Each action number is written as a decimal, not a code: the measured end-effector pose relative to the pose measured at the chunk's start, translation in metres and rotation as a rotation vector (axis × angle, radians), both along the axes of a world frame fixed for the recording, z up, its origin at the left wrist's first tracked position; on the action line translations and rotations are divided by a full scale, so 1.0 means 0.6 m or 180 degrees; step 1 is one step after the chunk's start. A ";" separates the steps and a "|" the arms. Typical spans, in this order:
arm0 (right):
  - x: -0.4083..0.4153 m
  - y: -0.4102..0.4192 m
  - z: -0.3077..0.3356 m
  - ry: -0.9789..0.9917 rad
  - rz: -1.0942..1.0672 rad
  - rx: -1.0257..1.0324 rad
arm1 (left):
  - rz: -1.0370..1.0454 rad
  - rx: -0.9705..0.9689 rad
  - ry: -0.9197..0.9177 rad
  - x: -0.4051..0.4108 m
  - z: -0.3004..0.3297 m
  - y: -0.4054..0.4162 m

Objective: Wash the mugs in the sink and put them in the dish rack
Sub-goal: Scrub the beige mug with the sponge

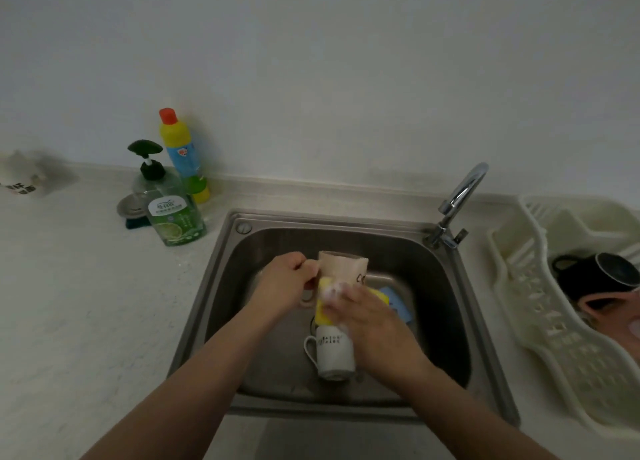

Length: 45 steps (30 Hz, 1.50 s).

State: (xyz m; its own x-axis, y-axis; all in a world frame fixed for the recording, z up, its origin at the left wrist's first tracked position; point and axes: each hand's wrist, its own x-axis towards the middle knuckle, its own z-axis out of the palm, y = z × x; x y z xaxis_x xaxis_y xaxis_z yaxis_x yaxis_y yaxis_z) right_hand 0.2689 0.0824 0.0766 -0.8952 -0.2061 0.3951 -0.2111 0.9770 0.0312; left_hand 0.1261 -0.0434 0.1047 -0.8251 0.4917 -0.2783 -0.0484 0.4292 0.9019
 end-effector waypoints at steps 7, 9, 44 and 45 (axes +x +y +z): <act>0.032 -0.016 -0.002 -0.0533 -0.0329 -0.0406 | 0.0127 0.0629 -0.0939 -0.013 -0.006 -0.025; 0.025 0.001 -0.009 -0.0316 -0.0480 -0.0814 | 0.0034 0.0656 -0.0914 -0.017 -0.007 -0.028; 0.009 0.014 0.000 -0.0454 -0.0144 -0.0230 | 0.0226 0.0071 -0.0161 0.013 -0.002 0.000; -0.007 0.017 0.008 -0.0340 -0.0396 -0.0230 | 0.0232 0.0099 -0.0241 0.014 -0.001 0.001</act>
